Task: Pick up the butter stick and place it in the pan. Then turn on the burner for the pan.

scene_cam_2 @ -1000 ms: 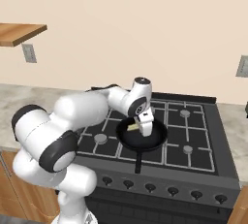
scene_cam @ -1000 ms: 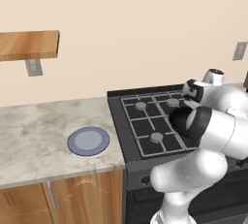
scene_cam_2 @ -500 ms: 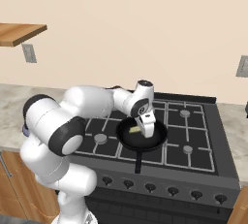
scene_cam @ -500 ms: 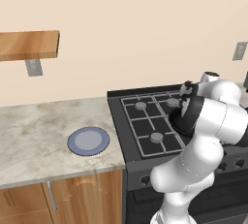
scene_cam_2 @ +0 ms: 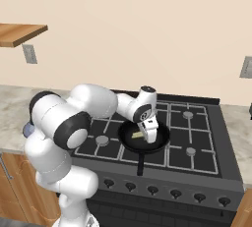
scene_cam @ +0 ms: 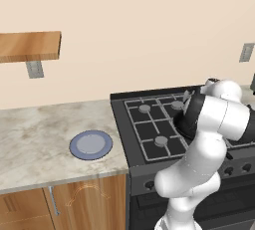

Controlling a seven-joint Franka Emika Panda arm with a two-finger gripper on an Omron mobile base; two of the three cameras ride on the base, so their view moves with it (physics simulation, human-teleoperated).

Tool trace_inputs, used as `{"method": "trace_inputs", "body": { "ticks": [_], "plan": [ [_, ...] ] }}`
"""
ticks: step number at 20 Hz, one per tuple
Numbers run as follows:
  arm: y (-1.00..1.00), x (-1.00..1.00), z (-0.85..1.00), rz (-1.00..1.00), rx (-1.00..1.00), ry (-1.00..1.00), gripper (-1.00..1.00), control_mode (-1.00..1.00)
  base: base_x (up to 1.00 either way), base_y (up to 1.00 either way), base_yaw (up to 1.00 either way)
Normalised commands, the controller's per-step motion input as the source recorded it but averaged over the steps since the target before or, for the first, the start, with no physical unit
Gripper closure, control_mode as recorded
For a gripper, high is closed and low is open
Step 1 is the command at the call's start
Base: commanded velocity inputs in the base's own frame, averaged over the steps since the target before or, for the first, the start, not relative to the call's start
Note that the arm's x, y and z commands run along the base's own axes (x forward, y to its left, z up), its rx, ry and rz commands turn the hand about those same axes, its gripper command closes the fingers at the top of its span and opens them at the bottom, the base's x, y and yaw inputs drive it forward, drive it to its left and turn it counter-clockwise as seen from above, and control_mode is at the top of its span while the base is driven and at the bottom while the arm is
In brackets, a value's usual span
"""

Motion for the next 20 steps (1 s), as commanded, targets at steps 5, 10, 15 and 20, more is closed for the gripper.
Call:
{"method": "trace_inputs", "body": {
  "ticks": [5, 10, 15, 20],
  "plan": [
    [0.0, -0.02, -0.06, 0.0, 0.0, 0.02, -1.0, -1.0, 0.0, 0.0, 0.0],
    [0.0, -0.21, 0.21, 0.0, 0.0, 0.0, -1.0, -1.0, 0.0, 0.0, 0.0],
    [0.02, -0.39, 0.57, 0.0, 0.0, 0.0, -1.0, -1.0, 0.0, 0.0, 0.0],
    [0.0, -0.56, 0.41, 0.02, 0.0, -0.01, -1.0, -1.0, 0.0, 0.0, 0.0]
  ]
}}
